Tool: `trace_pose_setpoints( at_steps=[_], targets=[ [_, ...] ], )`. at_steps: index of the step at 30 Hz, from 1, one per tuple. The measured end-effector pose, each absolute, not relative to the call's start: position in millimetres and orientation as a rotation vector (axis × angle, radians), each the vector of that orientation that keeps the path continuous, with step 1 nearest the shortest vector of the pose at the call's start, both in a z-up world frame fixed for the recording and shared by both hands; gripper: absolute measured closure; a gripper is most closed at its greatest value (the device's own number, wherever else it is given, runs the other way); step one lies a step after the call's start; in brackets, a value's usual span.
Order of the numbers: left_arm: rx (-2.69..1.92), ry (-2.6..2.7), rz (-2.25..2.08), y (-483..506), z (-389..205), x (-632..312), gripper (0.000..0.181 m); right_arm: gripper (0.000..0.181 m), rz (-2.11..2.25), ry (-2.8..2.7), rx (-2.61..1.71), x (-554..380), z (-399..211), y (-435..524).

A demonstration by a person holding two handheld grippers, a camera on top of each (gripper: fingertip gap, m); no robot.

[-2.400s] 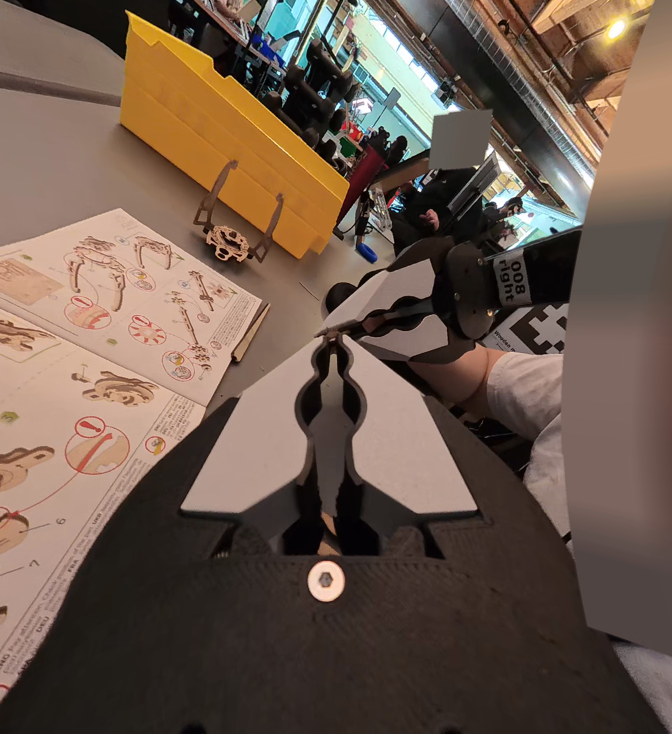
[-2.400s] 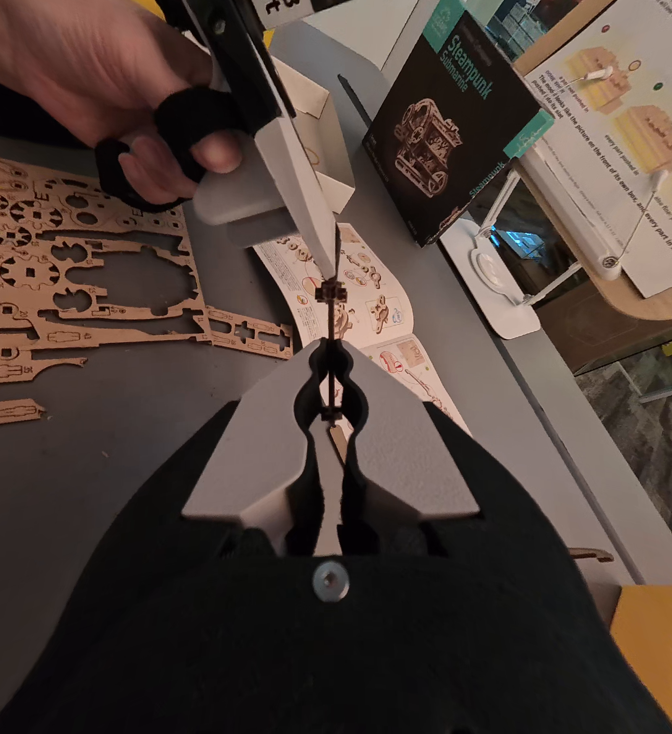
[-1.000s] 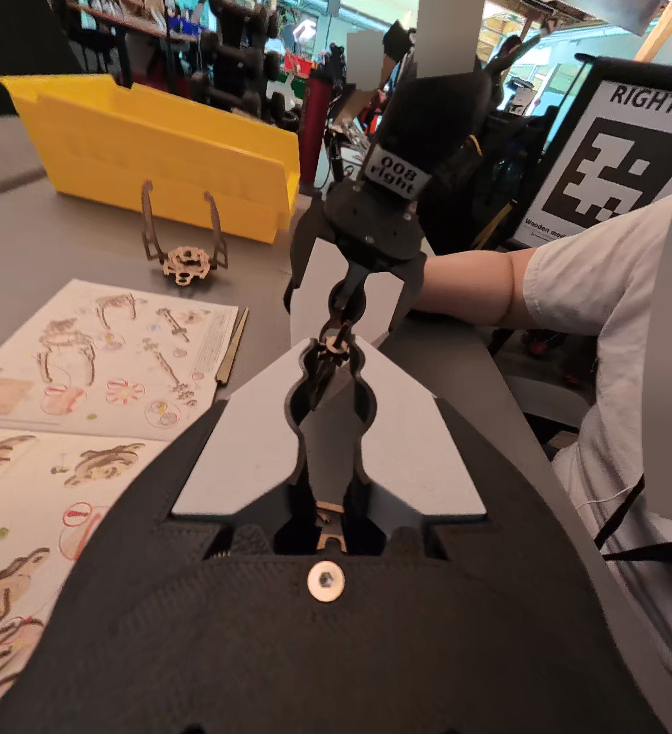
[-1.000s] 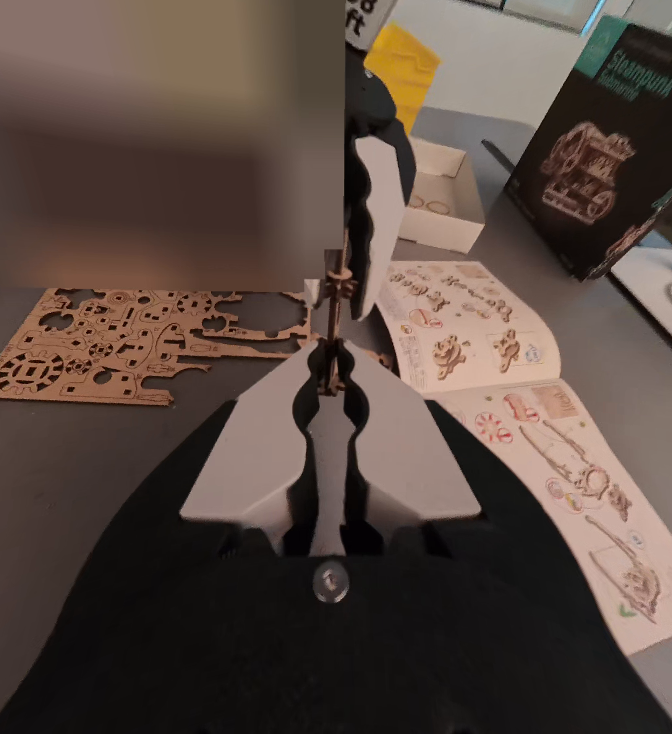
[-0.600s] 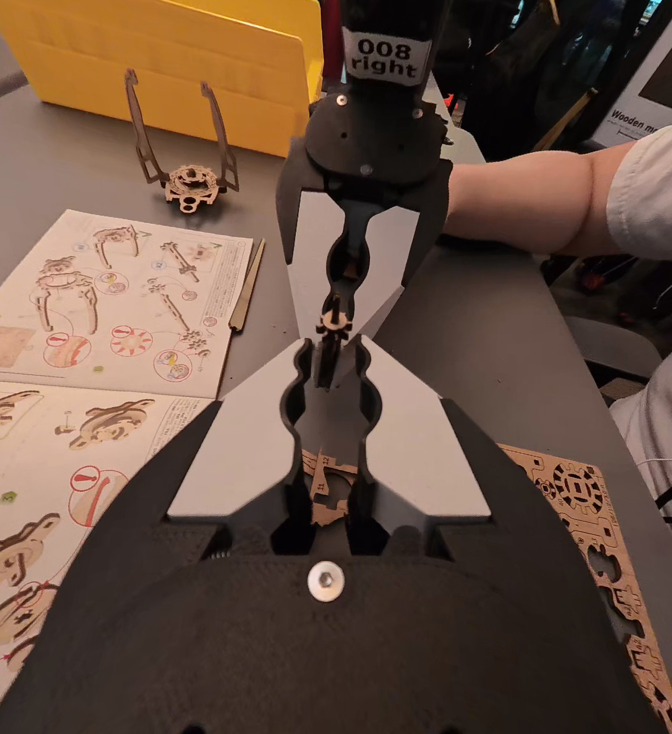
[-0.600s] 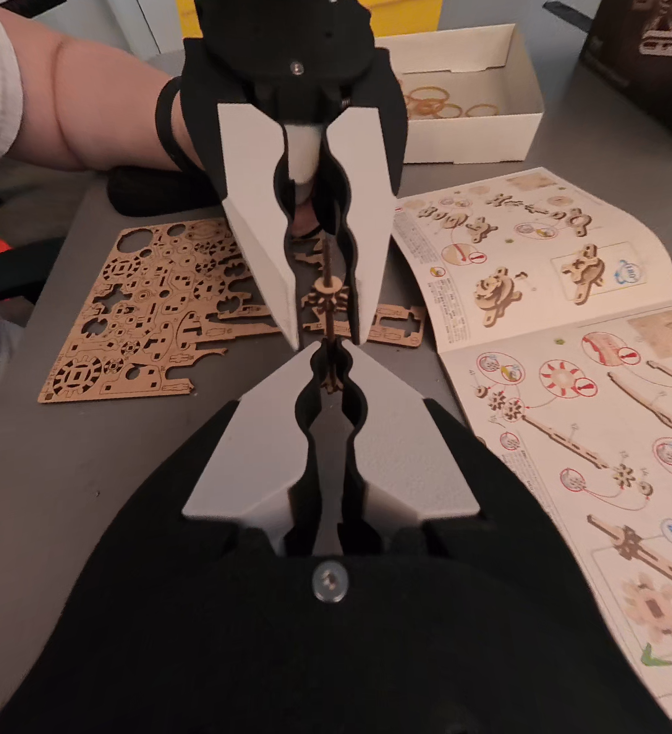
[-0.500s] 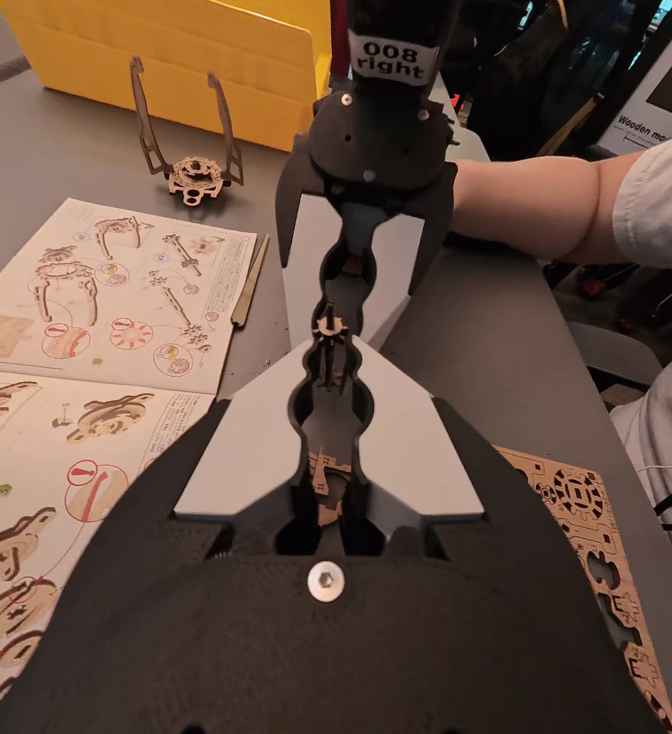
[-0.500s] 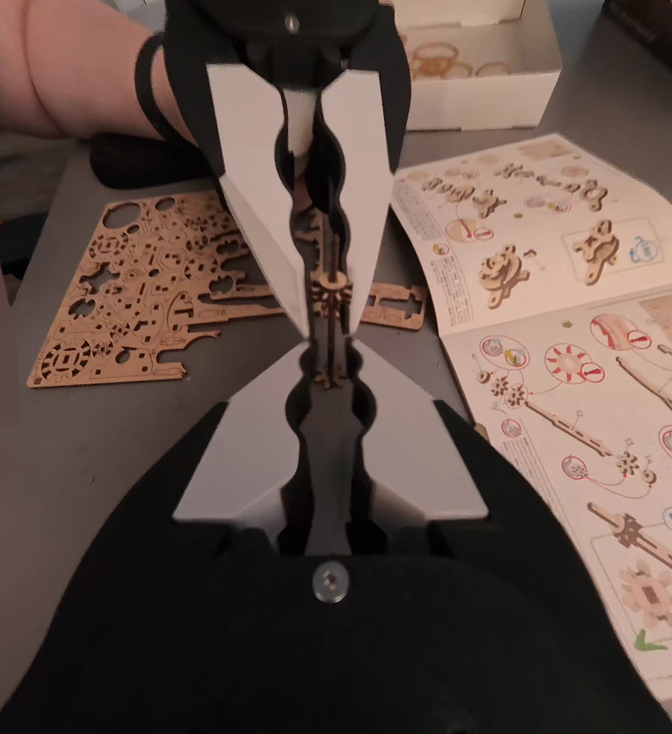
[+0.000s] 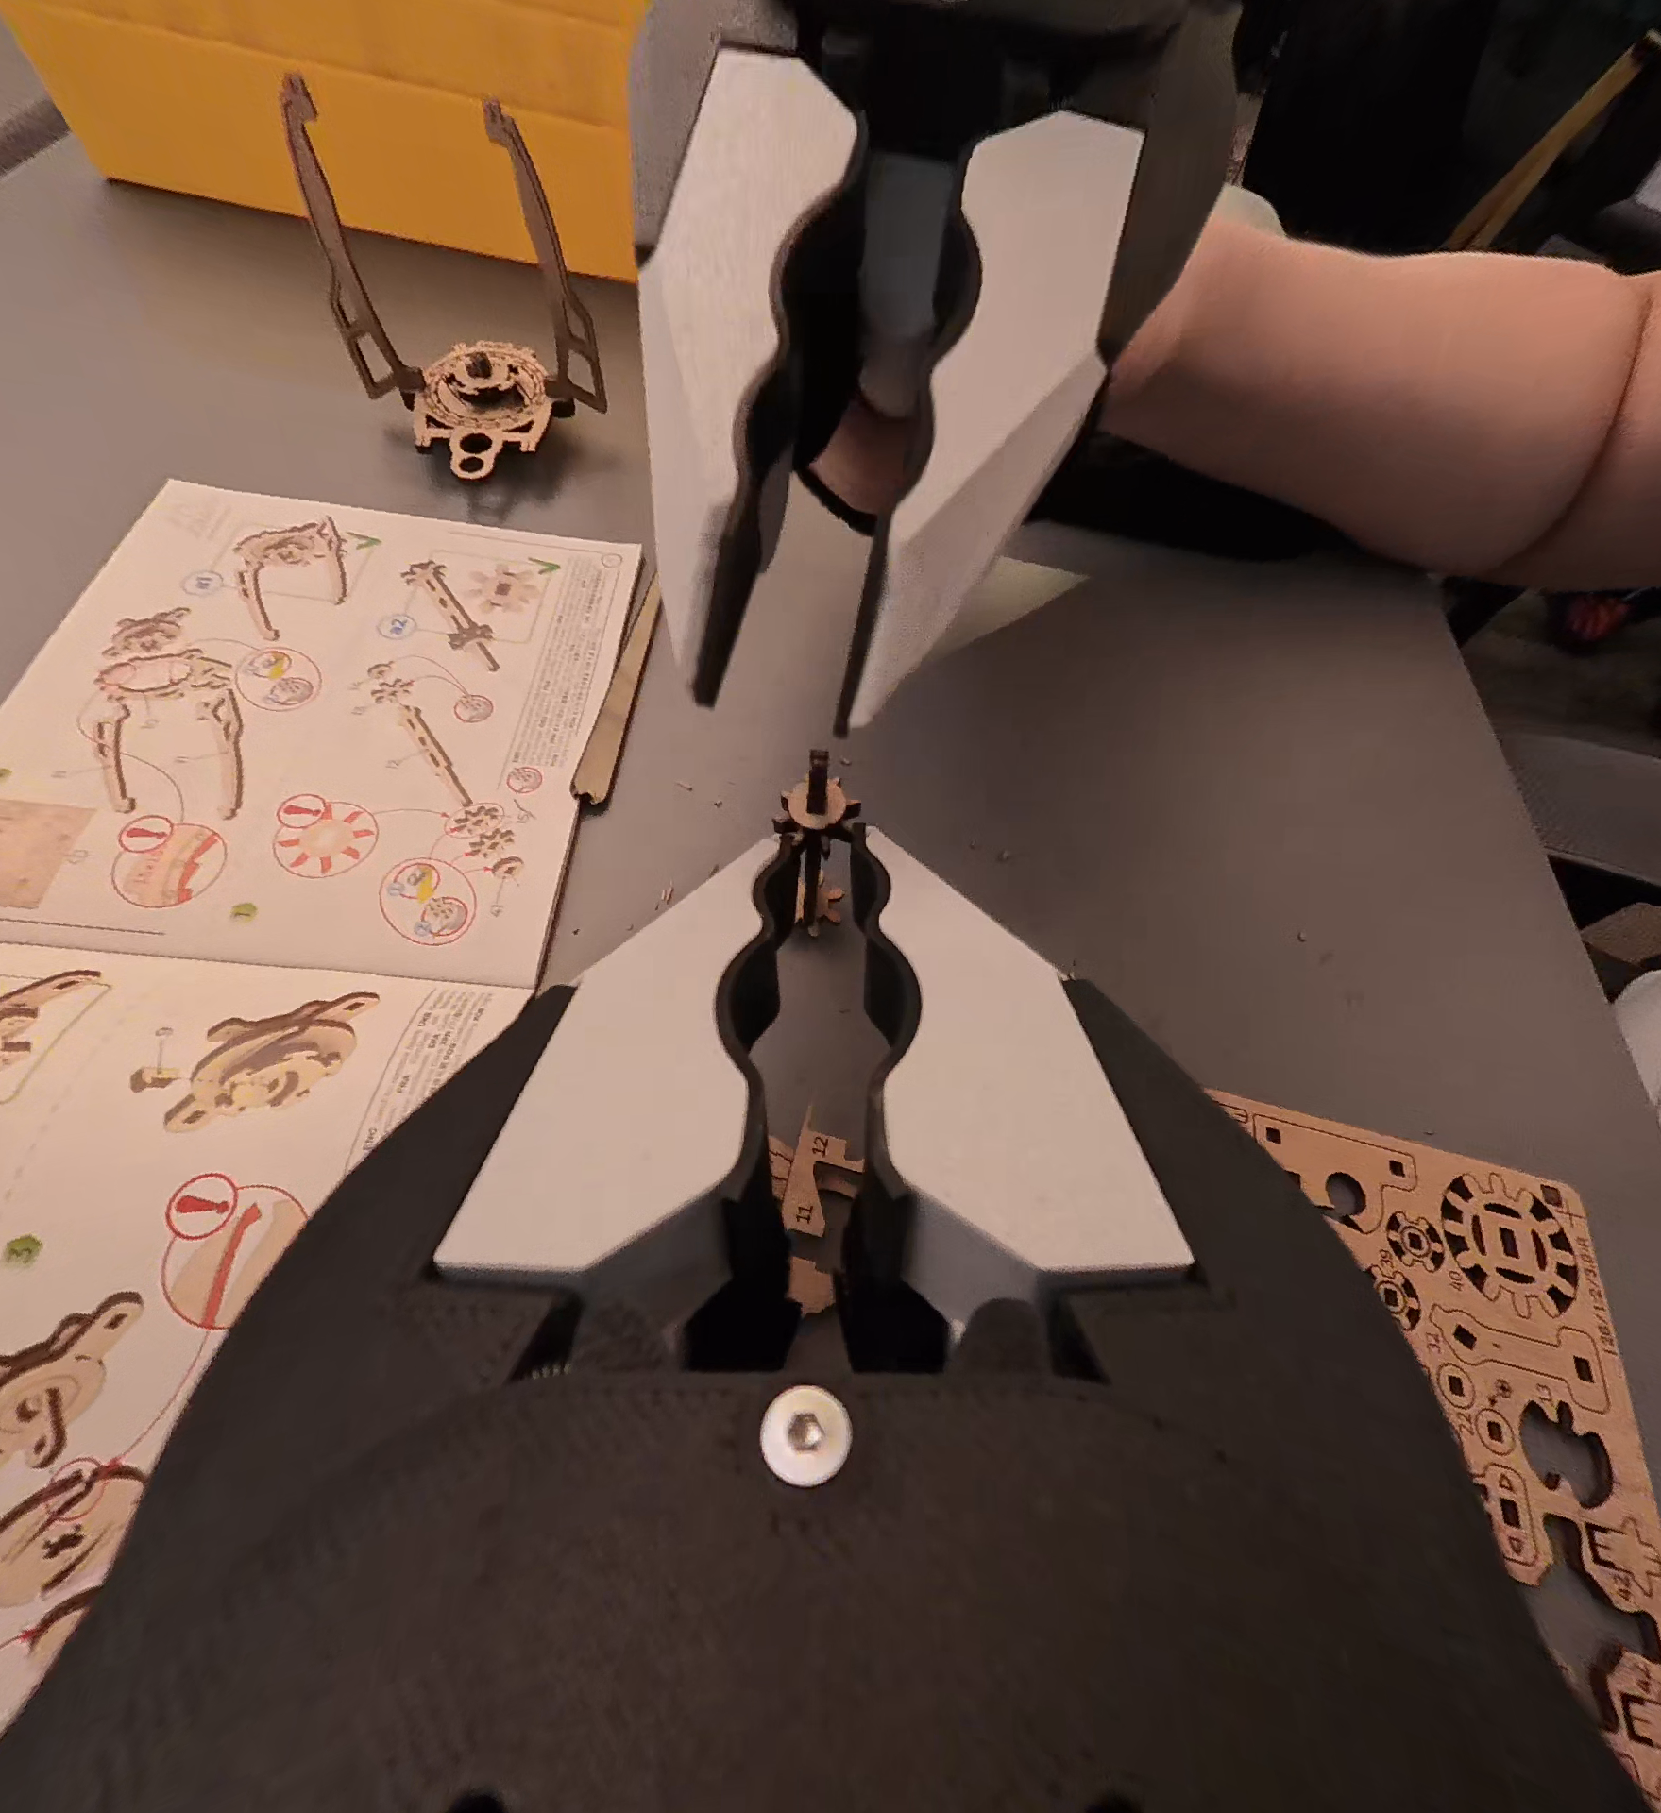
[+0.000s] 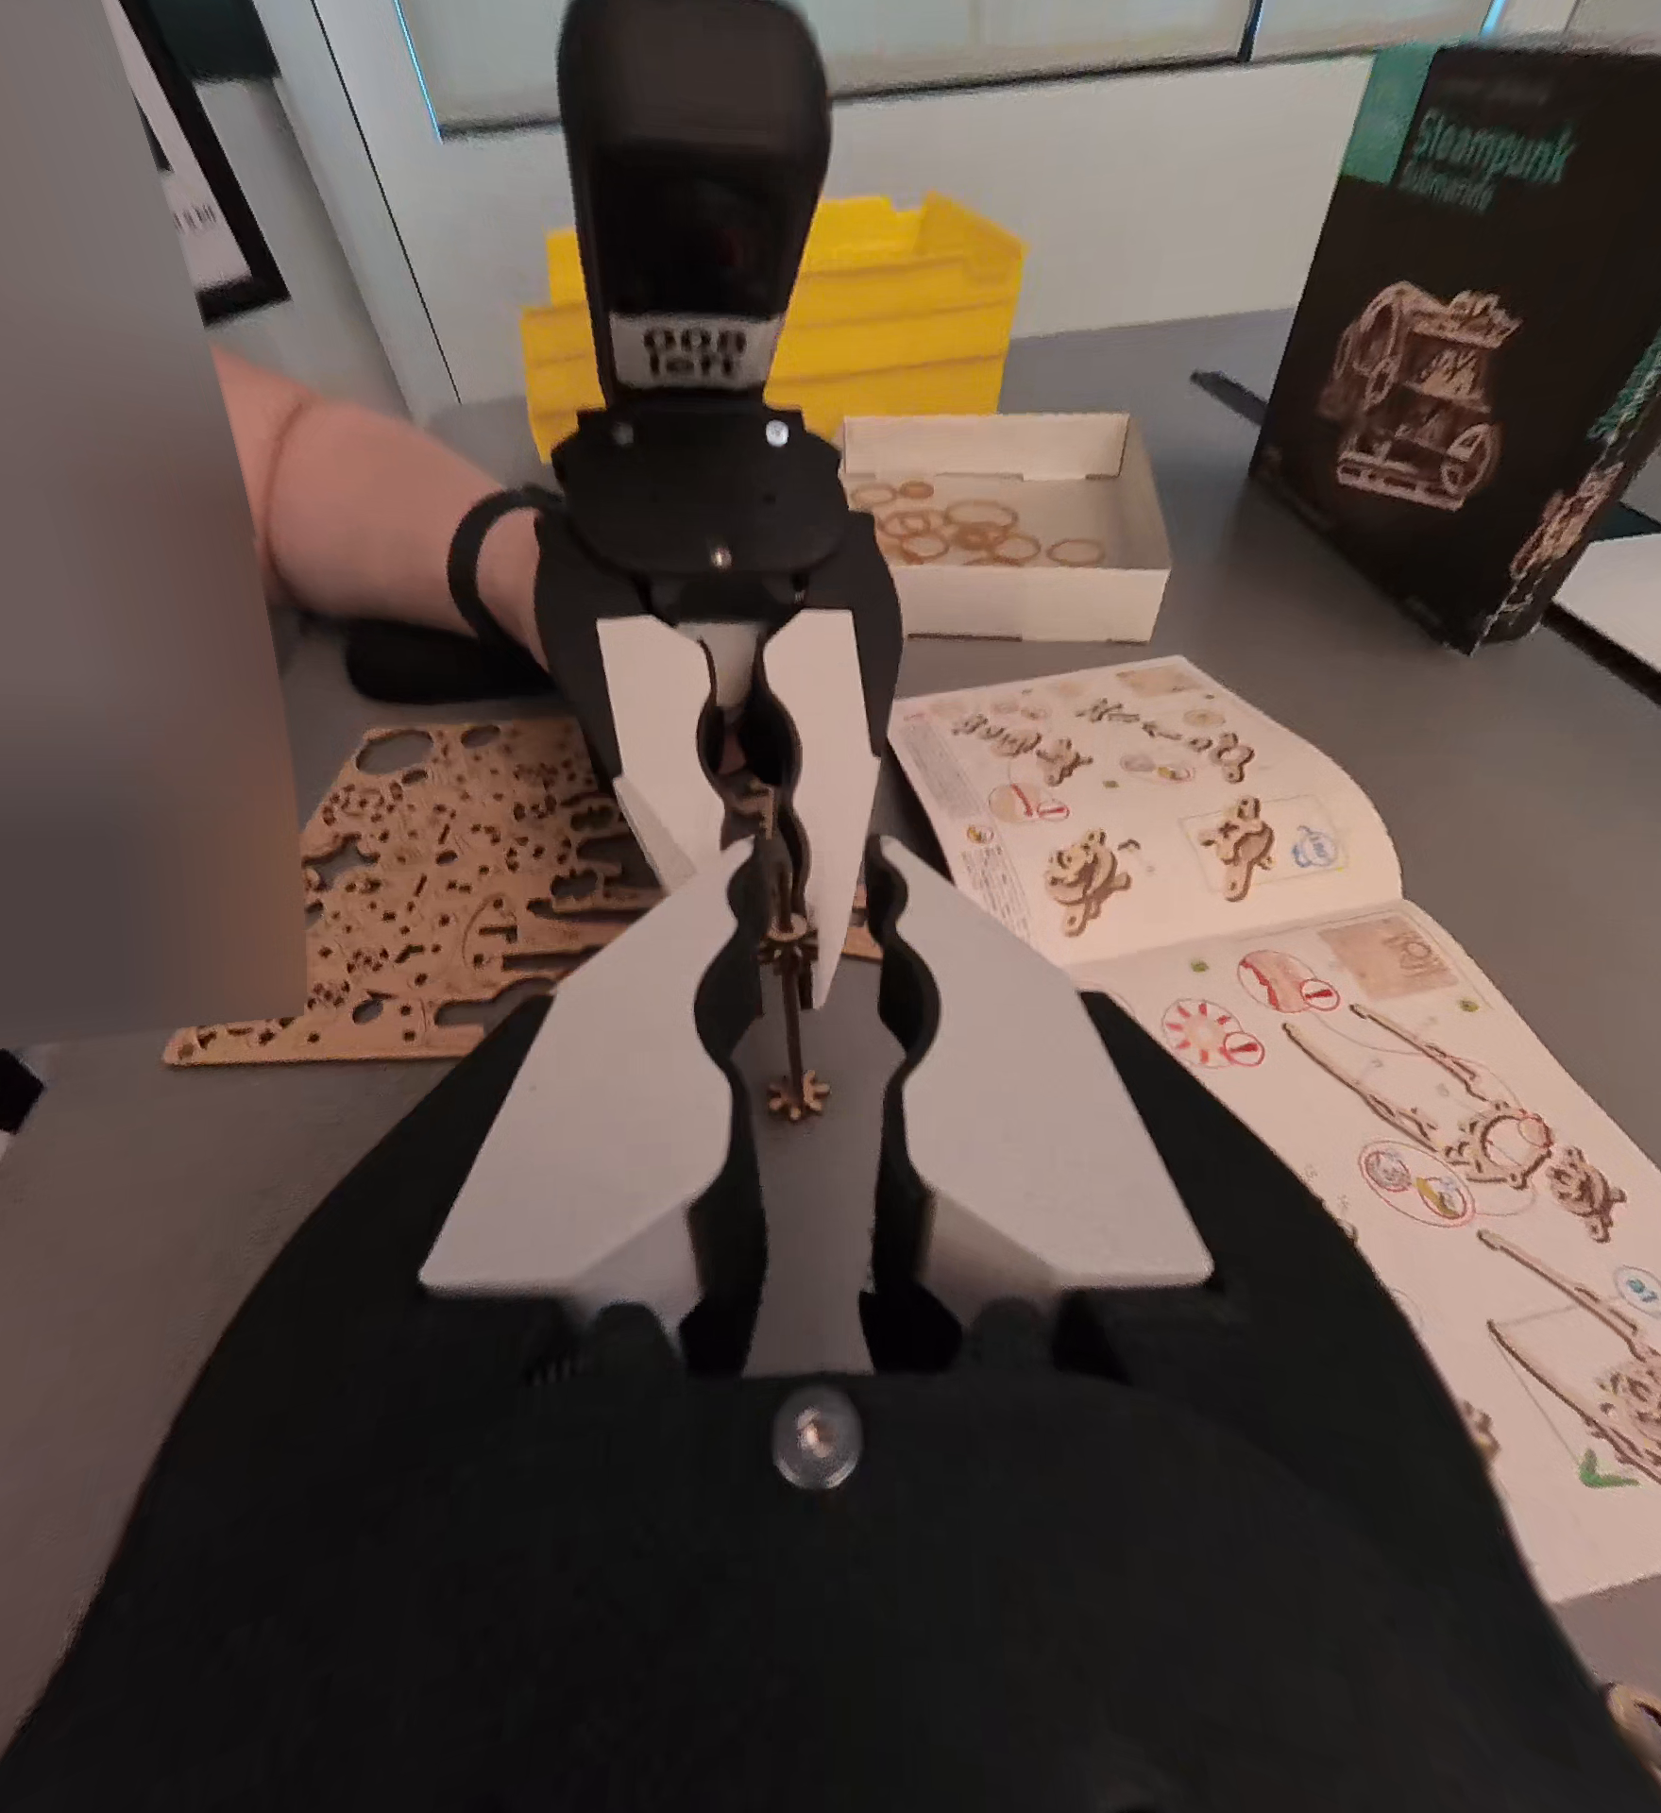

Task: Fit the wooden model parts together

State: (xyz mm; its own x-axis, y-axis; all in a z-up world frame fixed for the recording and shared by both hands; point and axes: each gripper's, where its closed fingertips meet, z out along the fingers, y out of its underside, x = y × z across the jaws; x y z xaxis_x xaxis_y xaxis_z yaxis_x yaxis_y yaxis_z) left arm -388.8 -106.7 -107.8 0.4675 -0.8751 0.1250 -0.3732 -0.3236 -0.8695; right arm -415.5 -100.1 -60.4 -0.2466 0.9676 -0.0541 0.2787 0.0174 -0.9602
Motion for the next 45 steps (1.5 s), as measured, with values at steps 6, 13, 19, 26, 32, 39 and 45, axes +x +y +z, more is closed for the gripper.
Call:
trace_pose_setpoints(
  at_steps=[6,13,19,26,32,39,45],
  targets=[
    [-1.911,1.064,-0.781,-109,-108,-388,0.173,0.176,1.242,-1.694,-1.301,-417,-73,-110],
    [-1.908,1.092,-0.740,-110,-109,-391,0.173,0.180,1.218,-1.732,-1.304,-417,-82,-113],
    [-1.783,0.978,-0.787,-103,-81,-400,0.145,0.181,1.254,-1.603,-1.232,-414,-52,-109],
    [-1.672,0.701,-0.841,-78,-45,-442,0.145,0.181,1.260,-1.586,-1.239,-413,-59,-101],
    [-1.692,0.741,-0.860,-83,-52,-436,0.149,0.181,1.392,-1.584,-1.142,-413,-56,-111],
    [-1.699,0.791,-0.897,-89,-57,-429,0.150,0.180,1.373,-1.683,-1.190,-411,-80,-114],
    [-1.730,1.045,-0.976,-115,-81,-408,0.147,0.181,1.437,-1.627,-1.134,-412,-67,-114]
  ],
)
